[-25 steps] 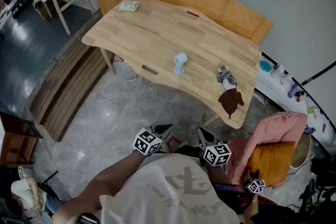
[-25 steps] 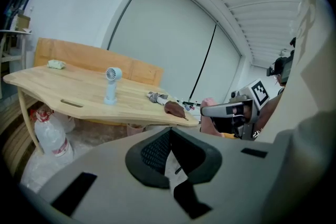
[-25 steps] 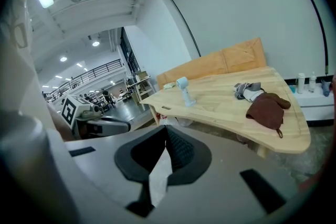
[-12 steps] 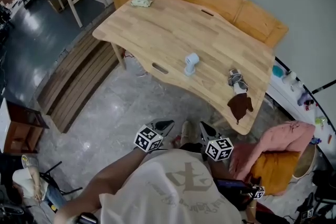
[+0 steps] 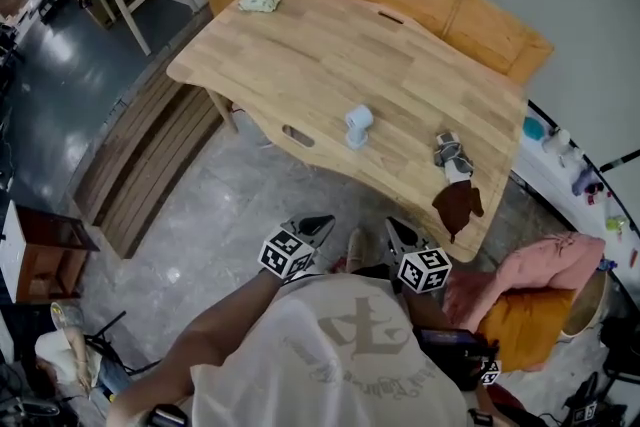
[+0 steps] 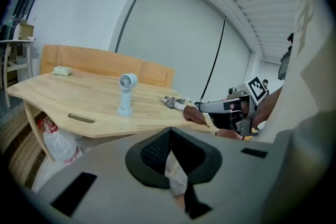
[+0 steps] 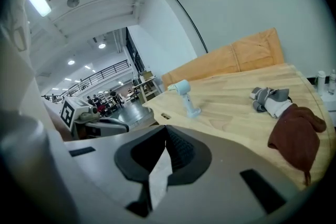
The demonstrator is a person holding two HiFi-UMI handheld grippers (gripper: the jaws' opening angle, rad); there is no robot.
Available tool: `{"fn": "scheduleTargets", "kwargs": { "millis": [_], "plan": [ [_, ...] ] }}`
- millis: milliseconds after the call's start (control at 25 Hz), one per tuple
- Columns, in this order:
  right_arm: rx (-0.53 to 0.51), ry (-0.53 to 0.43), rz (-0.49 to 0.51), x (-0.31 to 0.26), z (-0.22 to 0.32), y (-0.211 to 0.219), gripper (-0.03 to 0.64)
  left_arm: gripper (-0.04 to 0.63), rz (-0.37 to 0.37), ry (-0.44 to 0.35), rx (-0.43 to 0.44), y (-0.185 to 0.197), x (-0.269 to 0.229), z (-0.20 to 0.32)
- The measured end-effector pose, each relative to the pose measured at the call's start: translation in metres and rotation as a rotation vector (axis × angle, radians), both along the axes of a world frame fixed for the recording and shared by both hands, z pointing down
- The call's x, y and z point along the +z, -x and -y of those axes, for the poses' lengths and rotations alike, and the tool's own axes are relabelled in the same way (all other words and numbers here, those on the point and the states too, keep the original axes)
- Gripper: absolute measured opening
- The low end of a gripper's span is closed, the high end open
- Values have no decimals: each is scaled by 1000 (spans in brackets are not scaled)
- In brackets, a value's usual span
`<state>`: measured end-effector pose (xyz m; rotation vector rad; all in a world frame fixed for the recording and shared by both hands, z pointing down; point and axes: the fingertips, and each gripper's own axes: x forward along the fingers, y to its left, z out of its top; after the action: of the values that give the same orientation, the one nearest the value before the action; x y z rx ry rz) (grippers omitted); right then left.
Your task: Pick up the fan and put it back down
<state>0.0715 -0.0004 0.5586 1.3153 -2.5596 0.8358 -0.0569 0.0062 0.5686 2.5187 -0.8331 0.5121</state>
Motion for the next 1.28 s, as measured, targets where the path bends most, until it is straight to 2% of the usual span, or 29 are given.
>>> {"fn": "scheduleTargets", "kwargs": {
  "millis": [680,1280],
  "plan": [
    [-63,21,-7,5,81,-15,14,11,1,3,-44,-18,9,82],
    [-136,48,-1,18,138,-18,14,11,-2,24,-100,-30,20,133]
  ]
}}
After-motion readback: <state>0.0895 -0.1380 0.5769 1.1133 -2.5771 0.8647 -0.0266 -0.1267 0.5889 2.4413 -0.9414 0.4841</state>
